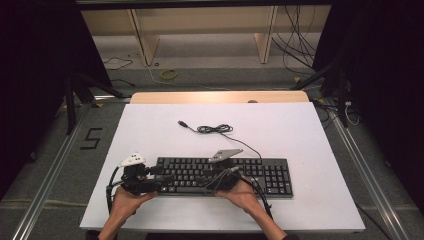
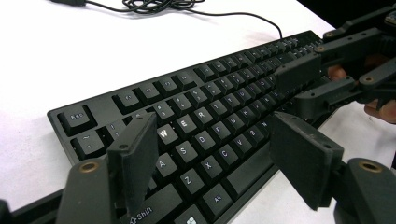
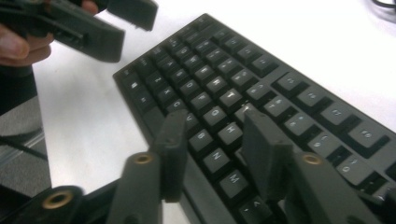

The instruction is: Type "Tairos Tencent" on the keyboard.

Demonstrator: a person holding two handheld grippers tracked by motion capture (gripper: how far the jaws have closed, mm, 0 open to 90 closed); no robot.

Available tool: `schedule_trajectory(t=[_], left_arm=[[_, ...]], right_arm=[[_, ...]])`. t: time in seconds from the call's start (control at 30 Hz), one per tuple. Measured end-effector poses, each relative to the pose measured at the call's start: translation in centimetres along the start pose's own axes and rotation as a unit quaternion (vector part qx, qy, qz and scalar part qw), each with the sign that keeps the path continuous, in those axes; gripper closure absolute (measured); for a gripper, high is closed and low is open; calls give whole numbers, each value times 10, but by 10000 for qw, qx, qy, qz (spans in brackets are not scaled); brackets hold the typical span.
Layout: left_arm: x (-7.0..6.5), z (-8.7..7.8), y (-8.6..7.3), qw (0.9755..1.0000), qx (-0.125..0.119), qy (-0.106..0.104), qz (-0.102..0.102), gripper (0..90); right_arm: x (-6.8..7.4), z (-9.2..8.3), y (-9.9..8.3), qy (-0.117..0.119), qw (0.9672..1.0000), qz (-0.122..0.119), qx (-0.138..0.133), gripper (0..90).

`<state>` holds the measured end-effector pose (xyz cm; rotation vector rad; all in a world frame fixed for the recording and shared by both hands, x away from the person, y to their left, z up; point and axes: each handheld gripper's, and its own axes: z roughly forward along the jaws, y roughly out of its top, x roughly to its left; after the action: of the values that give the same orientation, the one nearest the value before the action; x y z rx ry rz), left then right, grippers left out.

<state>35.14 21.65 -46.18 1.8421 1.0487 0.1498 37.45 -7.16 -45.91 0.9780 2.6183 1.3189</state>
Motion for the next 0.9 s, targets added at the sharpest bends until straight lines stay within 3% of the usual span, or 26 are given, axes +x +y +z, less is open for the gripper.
schedule_trajectory(t=[0.37, 0.63, 0.9], left_arm=[[5, -1, -1, 9997, 189, 138, -34, 379], [8, -1, -1, 9972, 600, 445, -38, 570], [10, 1, -3, 9942, 906, 588, 11, 732]], right_arm=[[-6, 3, 8, -137, 9999, 103, -14, 458], [-8, 8, 16, -117, 9999, 110, -25, 463], [-11, 18, 21, -179, 9997, 154, 26, 446]])
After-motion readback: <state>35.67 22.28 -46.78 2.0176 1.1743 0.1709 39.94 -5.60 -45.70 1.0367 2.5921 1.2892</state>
